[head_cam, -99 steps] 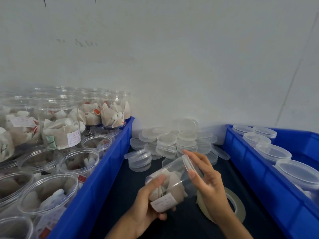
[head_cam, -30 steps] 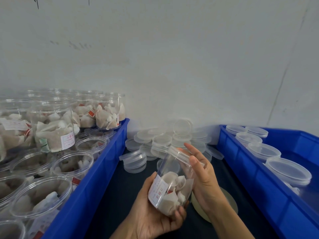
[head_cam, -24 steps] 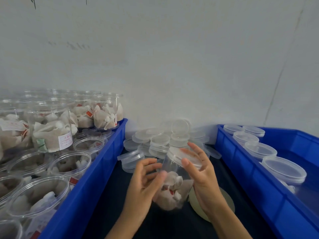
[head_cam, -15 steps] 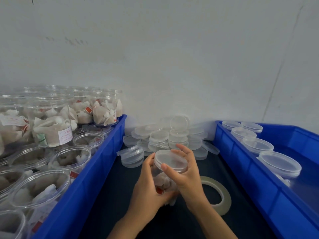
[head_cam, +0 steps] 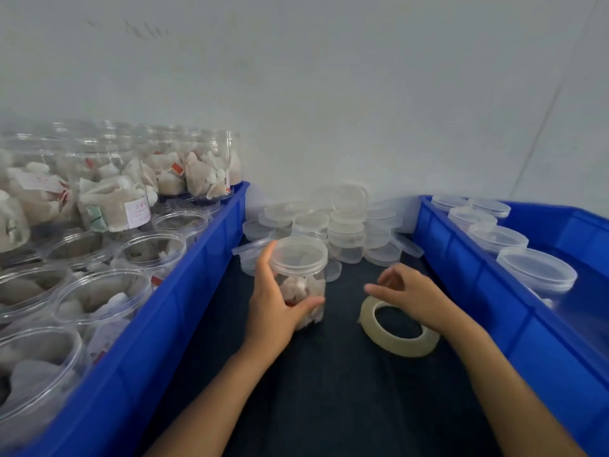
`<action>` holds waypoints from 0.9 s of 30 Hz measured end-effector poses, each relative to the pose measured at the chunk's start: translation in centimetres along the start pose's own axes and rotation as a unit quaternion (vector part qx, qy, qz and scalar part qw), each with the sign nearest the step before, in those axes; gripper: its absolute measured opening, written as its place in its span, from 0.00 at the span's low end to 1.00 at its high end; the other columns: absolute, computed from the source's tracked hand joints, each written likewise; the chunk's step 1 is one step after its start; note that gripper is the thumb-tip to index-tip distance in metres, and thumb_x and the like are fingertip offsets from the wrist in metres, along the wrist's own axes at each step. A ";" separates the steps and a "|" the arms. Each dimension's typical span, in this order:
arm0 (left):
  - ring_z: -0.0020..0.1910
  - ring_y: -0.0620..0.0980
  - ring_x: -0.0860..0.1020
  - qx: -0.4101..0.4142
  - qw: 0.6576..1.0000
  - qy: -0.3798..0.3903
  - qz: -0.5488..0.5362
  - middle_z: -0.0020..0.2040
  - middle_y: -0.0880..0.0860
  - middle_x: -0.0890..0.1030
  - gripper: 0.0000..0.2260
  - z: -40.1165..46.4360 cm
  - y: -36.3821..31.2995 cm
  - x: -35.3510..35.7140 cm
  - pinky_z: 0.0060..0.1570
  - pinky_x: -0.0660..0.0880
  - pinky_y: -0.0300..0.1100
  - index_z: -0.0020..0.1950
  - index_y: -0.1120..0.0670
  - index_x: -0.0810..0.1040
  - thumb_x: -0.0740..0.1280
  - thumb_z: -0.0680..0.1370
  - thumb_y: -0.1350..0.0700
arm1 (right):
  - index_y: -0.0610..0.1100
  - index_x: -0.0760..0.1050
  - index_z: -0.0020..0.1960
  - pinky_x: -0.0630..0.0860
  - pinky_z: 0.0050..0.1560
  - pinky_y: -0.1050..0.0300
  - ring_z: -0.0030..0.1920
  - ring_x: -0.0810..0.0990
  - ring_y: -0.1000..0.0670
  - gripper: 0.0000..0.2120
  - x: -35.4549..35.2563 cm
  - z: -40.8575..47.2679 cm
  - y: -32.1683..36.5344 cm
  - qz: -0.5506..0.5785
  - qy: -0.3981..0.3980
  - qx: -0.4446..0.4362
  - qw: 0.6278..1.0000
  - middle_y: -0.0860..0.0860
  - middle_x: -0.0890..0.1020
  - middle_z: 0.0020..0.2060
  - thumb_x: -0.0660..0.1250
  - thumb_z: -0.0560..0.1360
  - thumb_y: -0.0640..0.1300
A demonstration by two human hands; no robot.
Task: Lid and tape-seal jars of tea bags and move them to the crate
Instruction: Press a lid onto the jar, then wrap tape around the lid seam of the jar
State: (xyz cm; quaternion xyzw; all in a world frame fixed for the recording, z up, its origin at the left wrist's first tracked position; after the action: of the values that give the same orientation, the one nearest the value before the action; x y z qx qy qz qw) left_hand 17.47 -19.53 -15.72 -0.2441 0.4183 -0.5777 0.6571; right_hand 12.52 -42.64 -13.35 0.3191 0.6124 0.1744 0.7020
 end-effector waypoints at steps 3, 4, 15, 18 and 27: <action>0.71 0.46 0.67 0.002 1.000 -0.007 -0.003 0.73 0.49 0.66 0.48 0.2 0.3 0.1 0.67 0.69 0.39 0.75 0.41 0.54 0.81 0.63 0.52 | 0.53 0.72 0.47 0.75 0.47 0.57 0.46 0.76 0.56 0.23 1.8 -0.7 -2.3 -0.152 0.055 0.045 0.986 0.56 0.76 0.47 0.69 0.65 0.70; 0.72 0.46 0.66 0.007 1.000 -0.004 0.000 0.73 0.49 0.65 0.49 0.3 0.4 0.2 0.65 0.67 0.33 0.75 0.41 0.53 0.80 0.63 0.52 | 0.54 0.71 0.45 0.73 0.45 0.58 0.47 0.74 0.56 0.23 2.2 -0.8 -2.3 -0.199 0.056 0.036 0.978 0.56 0.74 0.48 0.69 0.64 0.71; 0.67 0.45 0.66 0.210 0.954 -0.128 0.172 0.67 0.54 0.67 0.28 -0.8 -4.3 -1.7 0.65 0.65 0.38 0.69 0.49 0.66 0.73 0.73 0.47 | 0.46 0.60 0.44 0.72 0.35 0.59 0.34 0.69 0.55 0.11 3.5 -1.9 -0.6 -0.104 0.016 -0.025 0.994 0.54 0.71 0.35 0.62 0.80 0.44; 0.49 0.45 0.72 0.332 0.905 -0.136 0.230 0.53 0.47 0.71 0.11 -1.7 -6.4 -1.2 0.49 0.69 0.35 0.57 0.50 0.75 0.67 0.77 0.50 | 0.45 0.61 0.47 0.67 0.30 0.58 0.31 0.67 0.56 0.09 2.8 -3.1 1.1 0.032 -0.016 -0.076 0.996 0.49 0.71 0.35 0.60 0.81 0.48; 0.44 0.38 0.76 0.240 0.961 -0.009 0.136 0.49 0.46 0.80 0.15 -1.7 -6.1 0.2 0.42 0.76 0.31 0.54 0.55 0.80 0.67 0.76 0.46 | 0.48 0.61 0.50 0.65 0.28 0.58 0.27 0.70 0.54 0.11 3.7 -6.3 6.8 -0.046 -0.074 -0.252 0.964 0.53 0.72 0.31 0.55 0.77 0.56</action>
State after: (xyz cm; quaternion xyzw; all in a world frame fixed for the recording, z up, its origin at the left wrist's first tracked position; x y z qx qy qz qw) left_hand 12.68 -20.72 -11.72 -0.0247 0.2908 -0.5640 0.7725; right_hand 8.13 -33.81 -11.93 0.1152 0.5090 0.2671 0.8101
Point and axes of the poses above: each hand's wrist, its own z-axis towards the middle knuckle, its own x-axis out of the palm, y = z × x, the point moved 6 cm from there along z, towards the middle knuckle
